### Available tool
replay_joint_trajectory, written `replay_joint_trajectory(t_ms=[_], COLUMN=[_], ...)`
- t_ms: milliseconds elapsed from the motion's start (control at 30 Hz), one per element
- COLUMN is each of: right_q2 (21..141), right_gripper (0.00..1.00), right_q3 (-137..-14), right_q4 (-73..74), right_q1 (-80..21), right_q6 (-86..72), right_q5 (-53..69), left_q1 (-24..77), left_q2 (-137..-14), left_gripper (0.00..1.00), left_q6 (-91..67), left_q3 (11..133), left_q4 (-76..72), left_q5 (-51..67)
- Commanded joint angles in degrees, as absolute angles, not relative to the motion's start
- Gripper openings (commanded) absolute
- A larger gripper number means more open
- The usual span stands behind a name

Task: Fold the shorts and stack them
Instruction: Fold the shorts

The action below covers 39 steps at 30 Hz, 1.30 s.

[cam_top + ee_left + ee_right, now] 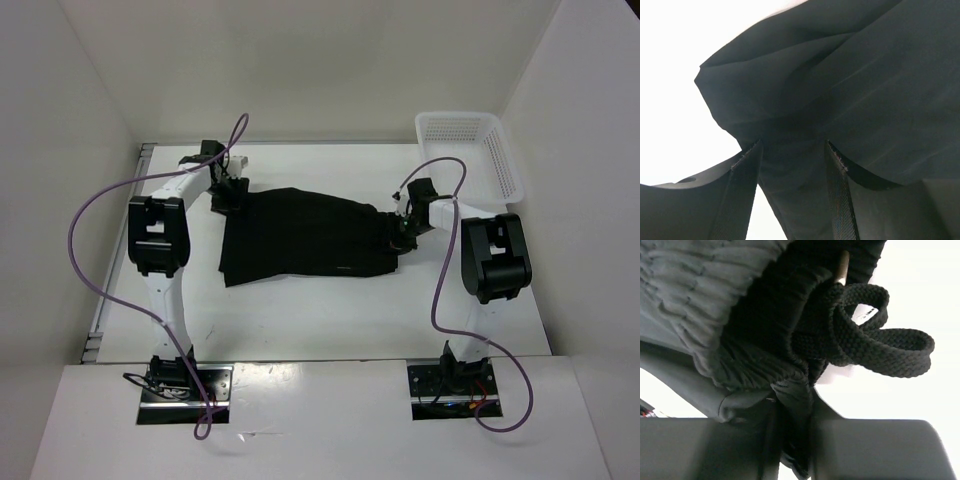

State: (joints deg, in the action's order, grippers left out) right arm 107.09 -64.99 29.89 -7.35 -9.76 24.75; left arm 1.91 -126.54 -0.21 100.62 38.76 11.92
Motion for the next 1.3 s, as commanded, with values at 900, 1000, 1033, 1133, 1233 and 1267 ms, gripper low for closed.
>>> replay_joint_trajectory(t_ms=[900, 1000, 1033, 1133, 1233, 1267], right_q2=[98.44, 96.25, 95.72, 94.23, 93.52, 92.99], right_gripper=[0.00, 0.00, 0.00, 0.00, 0.00, 0.00], right_q3=[-70.84, -70.84, -70.84, -72.06, -72.60, -72.60], right_q4=[29.53, 29.53, 29.53, 30.84, 31.38, 31.90], right_q1=[-7.91, -7.91, -7.91, -7.91, -7.91, -7.91], right_q6=[-7.91, -7.21, -6.34, -4.93, -2.56, -1.68], right_q5=[20.48, 18.64, 18.63, 17.93, 17.41, 17.40], left_q1=[25.58, 25.58, 26.10, 26.63, 28.56, 28.56], left_q2=[-138.60, -140.35, -141.67, -143.26, -143.88, -143.88], left_gripper=[0.66, 0.67, 0.67, 0.67, 0.68, 0.68], left_q6=[0.00, 0.00, 0.00, 0.00, 0.00, 0.00], left_q3=[122.18, 121.64, 122.16, 123.48, 126.03, 126.91], left_q4=[39.56, 38.32, 38.32, 38.32, 37.80, 37.79], left_q5=[24.70, 22.42, 22.41, 21.88, 24.95, 25.57])
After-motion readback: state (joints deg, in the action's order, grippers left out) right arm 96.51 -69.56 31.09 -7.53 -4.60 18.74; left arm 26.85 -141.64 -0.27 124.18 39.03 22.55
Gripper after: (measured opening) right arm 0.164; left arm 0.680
